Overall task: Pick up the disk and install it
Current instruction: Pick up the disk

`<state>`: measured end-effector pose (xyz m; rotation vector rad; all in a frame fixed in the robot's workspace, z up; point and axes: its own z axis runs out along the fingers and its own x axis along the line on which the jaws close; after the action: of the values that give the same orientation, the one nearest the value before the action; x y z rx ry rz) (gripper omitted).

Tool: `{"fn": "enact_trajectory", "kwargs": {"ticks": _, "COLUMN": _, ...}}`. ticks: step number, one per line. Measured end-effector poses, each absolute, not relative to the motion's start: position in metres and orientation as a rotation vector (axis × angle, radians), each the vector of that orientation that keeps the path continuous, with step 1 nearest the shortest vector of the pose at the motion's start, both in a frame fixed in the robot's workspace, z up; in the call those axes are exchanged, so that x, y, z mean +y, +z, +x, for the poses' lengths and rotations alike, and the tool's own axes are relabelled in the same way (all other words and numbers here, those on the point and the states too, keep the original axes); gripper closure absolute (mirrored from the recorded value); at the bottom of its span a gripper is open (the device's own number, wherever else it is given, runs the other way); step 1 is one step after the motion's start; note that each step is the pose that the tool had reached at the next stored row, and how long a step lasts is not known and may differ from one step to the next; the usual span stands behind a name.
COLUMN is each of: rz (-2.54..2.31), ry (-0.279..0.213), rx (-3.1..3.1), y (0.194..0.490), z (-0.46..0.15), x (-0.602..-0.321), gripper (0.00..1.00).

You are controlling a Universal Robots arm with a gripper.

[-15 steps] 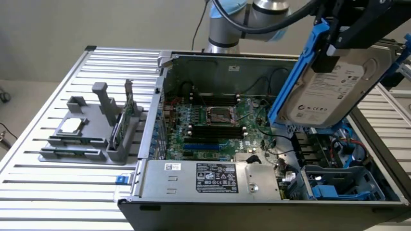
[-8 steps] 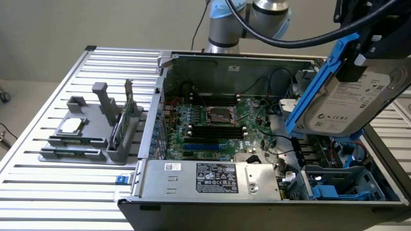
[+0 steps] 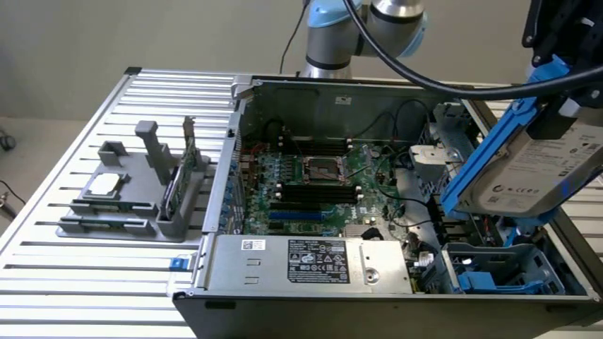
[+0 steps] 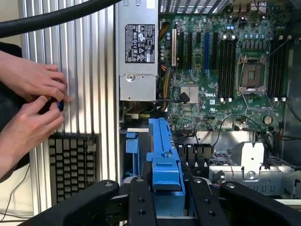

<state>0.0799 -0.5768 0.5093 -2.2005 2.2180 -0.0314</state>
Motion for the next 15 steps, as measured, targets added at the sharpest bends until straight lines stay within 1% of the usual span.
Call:
{"fn": "enact_trajectory", "kwargs": {"ticks": 4, "rz": -2.192, "ry": -0.049, "rx": 2.210, "y": 0.507, "z": 0.085, "x": -0.583, "gripper": 0.67}}
{"fn": "enact_trajectory", "kwargs": {"ticks": 10, "rz": -2.176, "ry": -0.089, "rx": 2.188, "y": 0.504, "z": 0.090, "x": -0.587, "gripper": 0.67}}
{"fn": "enact_trajectory", "kwargs": {"ticks": 15, "rz": -2.174, "ry": -0.100, "rx": 2.180, "y": 0.500, "z": 0.090, "x": -0.589, "gripper": 0.67}}
